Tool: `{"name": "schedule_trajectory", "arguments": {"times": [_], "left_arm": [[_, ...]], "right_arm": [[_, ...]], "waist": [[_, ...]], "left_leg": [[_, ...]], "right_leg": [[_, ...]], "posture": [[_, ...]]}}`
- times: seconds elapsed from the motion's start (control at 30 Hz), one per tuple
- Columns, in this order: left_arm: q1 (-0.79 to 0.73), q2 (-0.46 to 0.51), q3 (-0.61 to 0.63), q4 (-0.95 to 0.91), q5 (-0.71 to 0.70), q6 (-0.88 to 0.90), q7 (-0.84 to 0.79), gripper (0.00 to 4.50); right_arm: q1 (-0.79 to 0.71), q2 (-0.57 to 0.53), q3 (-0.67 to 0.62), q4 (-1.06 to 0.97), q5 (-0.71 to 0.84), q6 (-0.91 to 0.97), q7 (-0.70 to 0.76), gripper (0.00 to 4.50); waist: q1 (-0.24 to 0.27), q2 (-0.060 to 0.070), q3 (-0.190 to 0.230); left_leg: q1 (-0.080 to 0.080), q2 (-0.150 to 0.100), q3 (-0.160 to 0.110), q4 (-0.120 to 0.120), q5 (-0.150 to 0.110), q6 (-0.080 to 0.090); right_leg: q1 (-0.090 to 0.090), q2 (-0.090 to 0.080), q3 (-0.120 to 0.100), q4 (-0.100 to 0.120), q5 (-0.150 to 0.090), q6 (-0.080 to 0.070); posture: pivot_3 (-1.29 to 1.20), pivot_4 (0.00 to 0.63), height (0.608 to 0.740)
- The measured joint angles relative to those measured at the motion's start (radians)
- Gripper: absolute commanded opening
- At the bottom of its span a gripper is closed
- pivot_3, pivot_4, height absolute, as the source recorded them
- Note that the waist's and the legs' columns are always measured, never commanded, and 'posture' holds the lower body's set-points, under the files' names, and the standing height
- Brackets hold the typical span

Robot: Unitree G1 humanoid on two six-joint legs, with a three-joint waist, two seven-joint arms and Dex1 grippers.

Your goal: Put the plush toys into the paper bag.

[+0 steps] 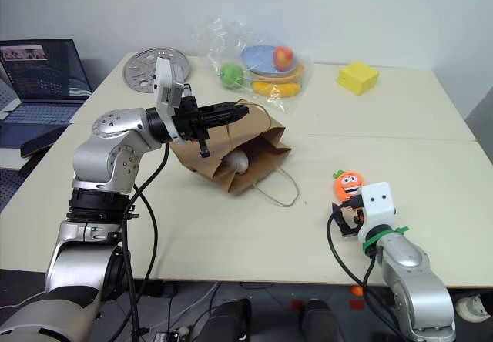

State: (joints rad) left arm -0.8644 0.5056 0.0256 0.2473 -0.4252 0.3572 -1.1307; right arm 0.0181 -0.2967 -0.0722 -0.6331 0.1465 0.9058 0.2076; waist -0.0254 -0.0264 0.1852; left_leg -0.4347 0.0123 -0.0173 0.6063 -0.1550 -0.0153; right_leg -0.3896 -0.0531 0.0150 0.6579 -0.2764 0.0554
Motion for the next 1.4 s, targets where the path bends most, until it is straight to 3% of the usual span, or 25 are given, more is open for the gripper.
{"name": "schedule_trajectory", "arguments": {"times": [0.37,0.47,0.67,0.8,1.07,1.4], "left_arm": [[0.0,0.013,0.0,-0.01,0.0,0.005,0.0,0.0],[0.0,0.015,0.0,-0.01,0.0,0.006,0.001,0.0],[0.0,0.023,0.0,-0.007,0.0,0.007,-0.003,0.0],[-0.018,0.015,-0.003,0.009,0.001,0.004,-0.012,0.0],[-0.024,0.016,-0.003,0.021,0.003,0.003,-0.017,0.0],[-0.017,0.019,-0.002,-0.015,-0.001,0.014,-0.018,0.0]], "right_arm": [[0.011,-0.057,0.012,0.079,-0.046,-0.134,0.012,0.04],[-0.011,-0.107,0.014,0.102,-0.024,-0.169,0.083,0.04],[-0.2,-0.173,0.016,0.094,0.127,-0.118,0.251,0.04],[-0.392,-0.077,0.073,0.17,0.19,-0.045,0.255,0.04],[-0.511,0.005,0.219,0.392,0.148,-0.073,0.247,0.04],[-0.629,0.118,0.234,0.662,0.064,-0.311,0.219,0.04]], "waist": [[0.0,0.0,0.0],[0.0,0.0,0.0],[-0.001,0.0,0.0],[-0.003,0.0,0.0],[0.0,0.0,0.0],[-0.003,0.0,0.0]], "left_leg": [[0.0,0.0,0.0,0.0,0.0,0.0],[0.0,0.0,0.001,0.001,0.0,0.0],[0.0,0.0,0.0,0.001,0.0,0.0],[0.0,0.001,-0.001,0.001,0.0,0.0],[-0.002,-0.001,0.001,0.001,0.0,0.0],[-0.001,0.0,0.001,0.001,0.0,0.0]], "right_leg": [[0.0,0.0,0.0,0.0,0.0,0.0],[0.0,0.0,0.001,0.0,0.0,0.0],[0.001,0.0,0.0,0.0,0.001,0.001],[0.0,0.001,-0.001,0.001,0.003,-0.002],[0.0,0.002,-0.001,0.001,0.002,-0.001],[0.0,0.003,-0.001,0.003,0.002,-0.001]], "posture": [[0.0,0.15,0.74],[0.0,0.15,0.74],[0.0,0.15,0.74],[0.0,0.15,0.74],[0.0,0.15,0.74],[0.0,0.15,0.74]]}}
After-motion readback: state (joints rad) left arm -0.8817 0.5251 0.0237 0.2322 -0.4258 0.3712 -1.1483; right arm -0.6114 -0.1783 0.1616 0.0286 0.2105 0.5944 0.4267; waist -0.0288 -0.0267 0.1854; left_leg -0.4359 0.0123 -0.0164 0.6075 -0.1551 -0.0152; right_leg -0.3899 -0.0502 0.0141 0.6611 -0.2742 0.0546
